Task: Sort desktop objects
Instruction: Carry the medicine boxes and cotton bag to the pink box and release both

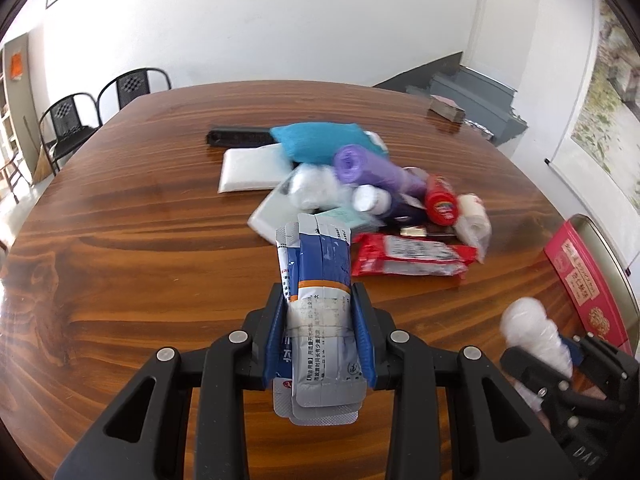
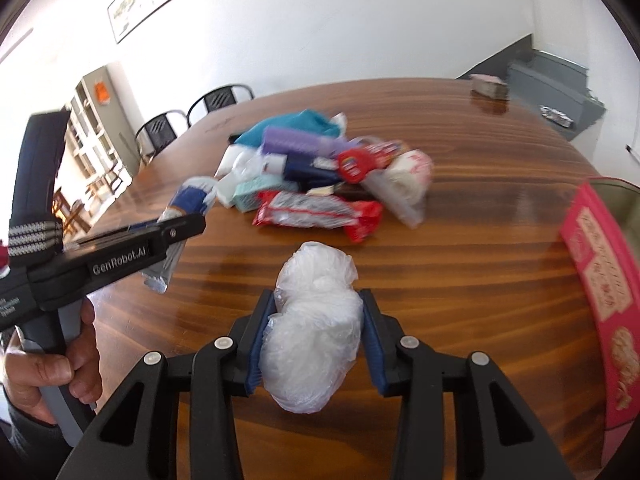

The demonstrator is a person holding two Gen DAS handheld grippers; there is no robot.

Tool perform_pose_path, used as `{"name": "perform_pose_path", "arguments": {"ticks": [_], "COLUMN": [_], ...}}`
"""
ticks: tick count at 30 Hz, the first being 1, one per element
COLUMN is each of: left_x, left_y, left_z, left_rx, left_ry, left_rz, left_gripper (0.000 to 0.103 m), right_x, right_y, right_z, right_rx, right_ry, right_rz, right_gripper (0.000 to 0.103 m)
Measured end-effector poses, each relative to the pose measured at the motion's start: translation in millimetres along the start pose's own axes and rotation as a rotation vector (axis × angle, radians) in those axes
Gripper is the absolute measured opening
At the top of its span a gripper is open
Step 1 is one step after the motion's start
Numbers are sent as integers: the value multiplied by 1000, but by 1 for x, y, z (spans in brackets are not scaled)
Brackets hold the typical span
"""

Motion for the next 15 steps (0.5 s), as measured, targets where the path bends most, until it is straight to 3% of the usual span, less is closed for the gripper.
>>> {"name": "perform_pose_path", "arguments": {"ticks": [7,15], "left_x": [1,10], "left_y": [6,6], "left_z": [-52,-144], "left_rx": [42,144], "left_ry": [-81,-218], "left_rz": [-8,12], "left_gripper": [35,35], "right_x": [0,11], "right_y": [41,93], "right_z": [-47,-119], "right_rx": [89,237], "right_ry": [-68,-187], "right_rz": [-94,-191], "right_gripper": [45,45]}}
Point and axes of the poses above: each gripper's, at about its wrist camera, not at the fingertips, and y roughly against the way its jaws point, z to its left, x to its underside, the point moved 8 cm from there along -y, roughly the way its jaws point, and after that the axes turned 12 degrees about y, right-handed, at the moved point
